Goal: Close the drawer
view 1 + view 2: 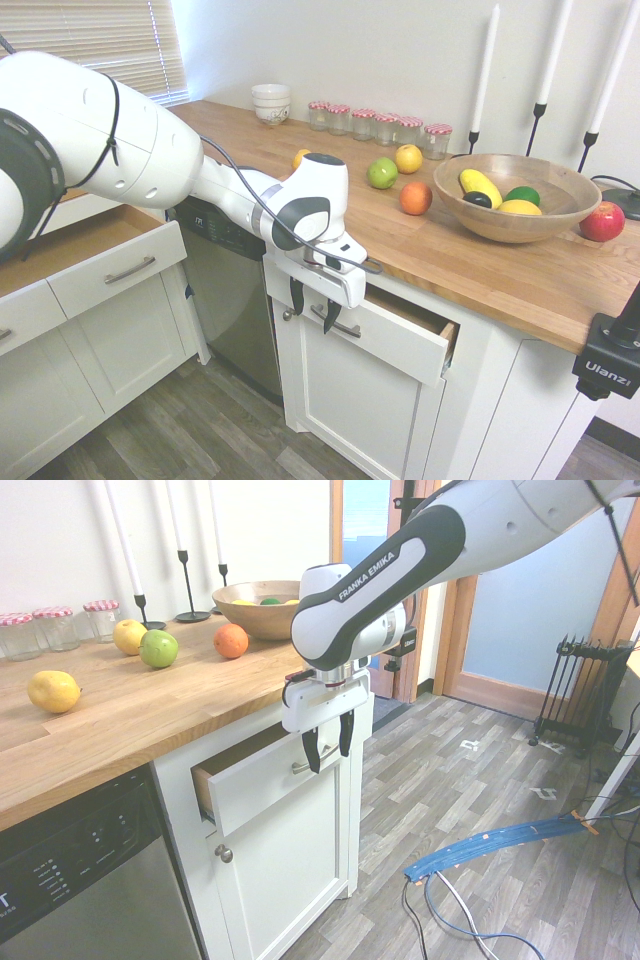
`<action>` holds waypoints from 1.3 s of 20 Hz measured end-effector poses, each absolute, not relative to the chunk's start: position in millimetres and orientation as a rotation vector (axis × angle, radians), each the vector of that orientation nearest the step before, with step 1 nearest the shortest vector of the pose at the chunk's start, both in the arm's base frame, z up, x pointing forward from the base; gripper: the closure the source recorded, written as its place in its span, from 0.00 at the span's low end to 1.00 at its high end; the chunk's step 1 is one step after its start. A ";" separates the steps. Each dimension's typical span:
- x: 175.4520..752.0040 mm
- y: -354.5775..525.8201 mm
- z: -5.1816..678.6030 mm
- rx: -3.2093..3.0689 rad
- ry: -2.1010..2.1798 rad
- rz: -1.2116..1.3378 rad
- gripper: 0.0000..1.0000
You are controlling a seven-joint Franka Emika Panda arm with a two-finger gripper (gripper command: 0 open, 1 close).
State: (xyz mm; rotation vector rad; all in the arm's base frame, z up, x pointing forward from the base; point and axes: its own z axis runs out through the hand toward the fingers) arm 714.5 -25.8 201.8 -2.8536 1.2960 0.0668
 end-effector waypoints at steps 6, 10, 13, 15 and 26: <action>667.4 -11.0 218.1 -2.848 1.316 0.058 0.00; 625.8 -10.5 220.3 -2.843 1.330 0.062 0.00; 591.4 -13.7 226.7 -2.837 1.338 0.057 0.00; 566.6 -15.0 232.3 -2.835 1.338 0.053 0.00; 439.1 -8.3 252.3 -2.822 1.327 0.033 0.00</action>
